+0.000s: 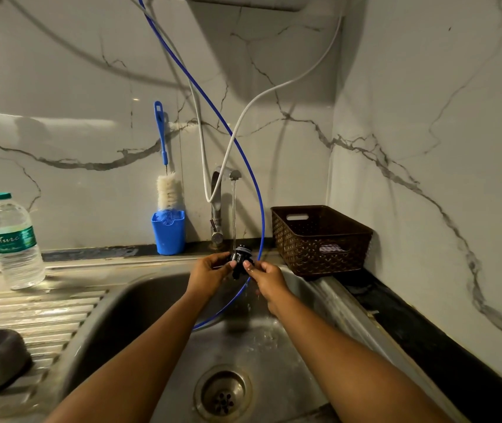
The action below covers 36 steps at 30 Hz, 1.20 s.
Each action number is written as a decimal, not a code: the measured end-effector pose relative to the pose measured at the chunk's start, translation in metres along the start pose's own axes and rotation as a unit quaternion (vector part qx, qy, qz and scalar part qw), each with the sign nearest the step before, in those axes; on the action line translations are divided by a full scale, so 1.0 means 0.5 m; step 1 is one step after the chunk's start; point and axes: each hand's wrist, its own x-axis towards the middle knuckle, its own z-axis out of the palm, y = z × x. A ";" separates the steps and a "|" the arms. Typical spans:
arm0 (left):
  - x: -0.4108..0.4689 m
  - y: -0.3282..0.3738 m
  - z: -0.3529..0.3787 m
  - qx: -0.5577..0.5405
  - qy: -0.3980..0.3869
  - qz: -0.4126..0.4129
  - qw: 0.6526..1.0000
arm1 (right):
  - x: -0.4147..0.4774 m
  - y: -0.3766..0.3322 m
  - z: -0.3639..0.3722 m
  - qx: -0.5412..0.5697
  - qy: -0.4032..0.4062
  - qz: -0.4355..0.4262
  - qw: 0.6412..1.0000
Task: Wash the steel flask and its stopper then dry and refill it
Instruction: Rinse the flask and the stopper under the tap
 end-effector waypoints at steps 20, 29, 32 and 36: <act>0.000 0.002 -0.020 -0.171 -0.031 -0.205 0.963 | -0.003 -0.011 0.004 -0.076 -0.044 -0.073 0.993; -0.004 0.012 -0.033 -0.200 -0.029 -0.190 0.961 | -0.002 -0.016 0.005 -0.047 -0.036 -0.083 0.995; -0.006 0.016 -0.031 -0.217 -0.032 -0.174 0.960 | 0.011 -0.011 0.004 0.007 0.017 -0.026 0.999; -0.012 0.020 -0.028 -0.196 -0.054 -0.148 0.968 | 0.009 -0.012 -0.002 0.040 0.012 0.021 0.999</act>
